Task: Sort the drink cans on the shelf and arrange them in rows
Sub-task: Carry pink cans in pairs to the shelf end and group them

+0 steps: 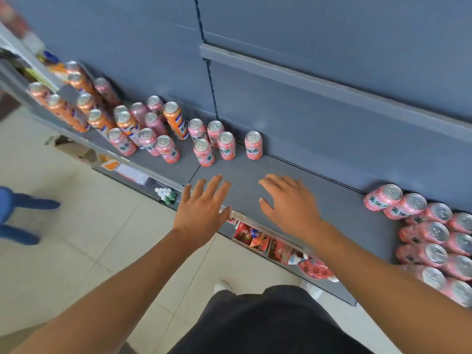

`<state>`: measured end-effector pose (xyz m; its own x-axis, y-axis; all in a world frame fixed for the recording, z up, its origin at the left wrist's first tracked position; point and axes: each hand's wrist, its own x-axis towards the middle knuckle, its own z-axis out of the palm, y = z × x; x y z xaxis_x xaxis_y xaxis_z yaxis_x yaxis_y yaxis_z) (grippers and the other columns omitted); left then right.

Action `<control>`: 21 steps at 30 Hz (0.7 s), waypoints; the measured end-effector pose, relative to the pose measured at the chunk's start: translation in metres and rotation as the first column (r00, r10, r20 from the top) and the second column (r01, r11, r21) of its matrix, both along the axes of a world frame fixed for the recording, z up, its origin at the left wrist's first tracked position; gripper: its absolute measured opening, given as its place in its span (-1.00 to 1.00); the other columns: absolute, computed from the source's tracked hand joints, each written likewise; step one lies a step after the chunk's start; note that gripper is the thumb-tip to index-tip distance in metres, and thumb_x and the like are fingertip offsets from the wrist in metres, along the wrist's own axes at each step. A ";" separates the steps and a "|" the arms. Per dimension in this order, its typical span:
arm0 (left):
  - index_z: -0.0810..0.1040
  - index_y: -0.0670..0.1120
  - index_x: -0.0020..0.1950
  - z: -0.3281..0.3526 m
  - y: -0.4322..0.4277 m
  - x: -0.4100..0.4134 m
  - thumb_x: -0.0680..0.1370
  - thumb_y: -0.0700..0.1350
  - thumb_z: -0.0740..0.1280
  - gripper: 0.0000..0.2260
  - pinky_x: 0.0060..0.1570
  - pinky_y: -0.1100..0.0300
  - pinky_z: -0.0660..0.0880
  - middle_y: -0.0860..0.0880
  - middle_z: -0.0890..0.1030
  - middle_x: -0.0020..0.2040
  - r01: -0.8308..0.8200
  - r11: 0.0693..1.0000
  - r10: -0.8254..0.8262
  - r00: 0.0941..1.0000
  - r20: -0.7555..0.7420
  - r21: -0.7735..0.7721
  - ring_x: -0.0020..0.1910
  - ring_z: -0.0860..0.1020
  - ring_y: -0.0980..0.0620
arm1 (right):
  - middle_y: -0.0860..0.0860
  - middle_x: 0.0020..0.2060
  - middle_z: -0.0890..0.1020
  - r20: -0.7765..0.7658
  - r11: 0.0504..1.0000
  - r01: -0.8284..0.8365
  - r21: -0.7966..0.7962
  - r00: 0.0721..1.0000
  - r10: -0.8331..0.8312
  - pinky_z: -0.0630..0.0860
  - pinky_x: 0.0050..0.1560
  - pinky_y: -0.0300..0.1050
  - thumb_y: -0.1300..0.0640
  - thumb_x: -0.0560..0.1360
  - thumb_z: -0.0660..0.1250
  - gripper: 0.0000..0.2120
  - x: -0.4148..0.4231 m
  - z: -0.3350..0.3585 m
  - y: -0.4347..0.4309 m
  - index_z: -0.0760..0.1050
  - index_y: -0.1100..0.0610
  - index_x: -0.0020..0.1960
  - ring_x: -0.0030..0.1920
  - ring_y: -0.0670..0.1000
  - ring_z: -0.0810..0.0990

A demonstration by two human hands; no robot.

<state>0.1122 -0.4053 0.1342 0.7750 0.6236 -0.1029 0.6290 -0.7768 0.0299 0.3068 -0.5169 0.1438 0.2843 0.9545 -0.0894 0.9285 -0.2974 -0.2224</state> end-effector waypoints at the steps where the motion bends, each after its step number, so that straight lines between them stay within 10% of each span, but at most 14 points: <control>1: 0.19 0.09 0.51 0.002 0.008 -0.015 0.61 0.20 0.22 -0.48 0.45 -0.23 0.26 0.00 0.23 0.56 -0.025 1.000 0.025 1.000 -0.003 -0.004 0.49 0.28 -0.16 | -0.02 0.44 0.43 -0.005 1.000 -0.008 -0.006 1.000 0.008 0.32 0.32 0.04 -0.05 0.59 0.23 -0.56 -0.014 0.001 0.010 0.39 0.05 0.44 0.37 0.10 0.41; 21: 0.19 0.04 0.56 -0.026 0.128 -0.047 0.63 0.22 0.17 -0.45 0.43 -0.24 0.27 -0.07 0.29 0.53 -0.124 0.992 0.116 0.976 -0.183 -0.030 0.47 0.29 -0.25 | 0.07 0.30 0.53 -0.040 0.994 -0.044 -0.099 0.998 0.040 0.48 0.14 0.07 0.03 0.54 0.32 -0.60 -0.024 -0.038 0.154 0.46 0.13 0.35 0.21 0.19 0.54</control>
